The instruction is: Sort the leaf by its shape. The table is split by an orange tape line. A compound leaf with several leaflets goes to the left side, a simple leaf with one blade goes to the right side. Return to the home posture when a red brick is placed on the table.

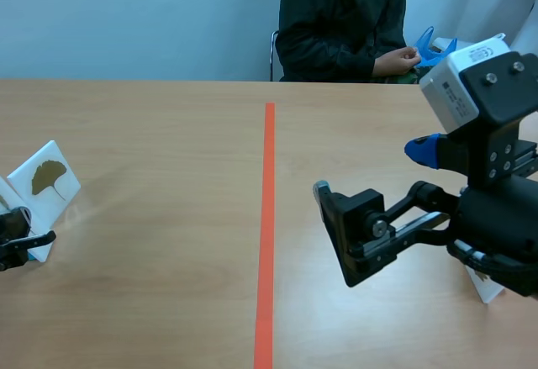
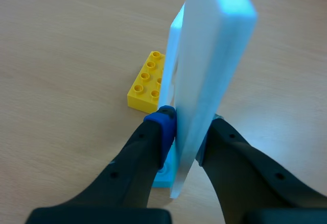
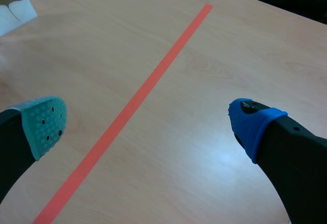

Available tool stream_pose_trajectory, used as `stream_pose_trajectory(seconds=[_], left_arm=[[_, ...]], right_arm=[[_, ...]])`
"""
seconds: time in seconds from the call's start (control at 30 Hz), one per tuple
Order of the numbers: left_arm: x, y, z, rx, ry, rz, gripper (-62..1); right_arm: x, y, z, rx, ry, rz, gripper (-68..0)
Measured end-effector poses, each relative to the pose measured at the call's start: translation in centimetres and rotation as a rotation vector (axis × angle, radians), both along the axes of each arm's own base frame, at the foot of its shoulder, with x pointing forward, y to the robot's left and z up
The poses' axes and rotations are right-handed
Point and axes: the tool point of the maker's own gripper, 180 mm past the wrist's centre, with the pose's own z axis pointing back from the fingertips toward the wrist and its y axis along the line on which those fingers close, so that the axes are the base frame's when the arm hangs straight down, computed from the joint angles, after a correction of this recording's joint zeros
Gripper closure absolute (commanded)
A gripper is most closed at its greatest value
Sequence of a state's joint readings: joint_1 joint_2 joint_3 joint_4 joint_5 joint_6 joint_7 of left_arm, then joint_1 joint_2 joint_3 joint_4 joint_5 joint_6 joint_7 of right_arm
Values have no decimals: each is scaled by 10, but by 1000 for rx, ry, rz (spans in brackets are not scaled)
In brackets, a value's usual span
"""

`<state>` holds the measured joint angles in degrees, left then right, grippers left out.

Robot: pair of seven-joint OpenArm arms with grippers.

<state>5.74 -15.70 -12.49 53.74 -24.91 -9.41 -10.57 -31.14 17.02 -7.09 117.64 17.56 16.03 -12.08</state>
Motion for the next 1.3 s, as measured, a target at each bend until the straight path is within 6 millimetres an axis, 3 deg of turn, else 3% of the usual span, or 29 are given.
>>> stream_pose_trajectory(seconds=[0.3, 0.4, 0.57, 0.77, 0.87, 0.97, 1.13, 1.3], left_arm=[[0, 0, 0, 11, 4, -6, -340], [0, 3, 2, 26, 4, -15, -429], [7, 3, 32, 77, -55, -61, -562], [20, -17, 98, 114, -186, -148, -623], [18, -29, 135, 113, -260, -207, -623], [14, -50, 159, 134, -276, -309, -623], [-6, -97, 179, 162, -283, -520, -623], [-30, -129, 173, 137, -248, -666, -623]], right_arm=[[0, 0, 0, 0, 0, 0, -679], [0, 0, 0, 0, 0, 0, -679], [0, 0, 0, 0, 0, 0, -679], [0, 0, 0, 0, 0, -1, -679], [0, 0, 0, 0, 0, 0, -679], [0, 0, 0, 0, 0, 0, -679], [0, 0, 1, 2, -3, 0, -679], [0, 0, 1, 2, -3, 0, -679]])
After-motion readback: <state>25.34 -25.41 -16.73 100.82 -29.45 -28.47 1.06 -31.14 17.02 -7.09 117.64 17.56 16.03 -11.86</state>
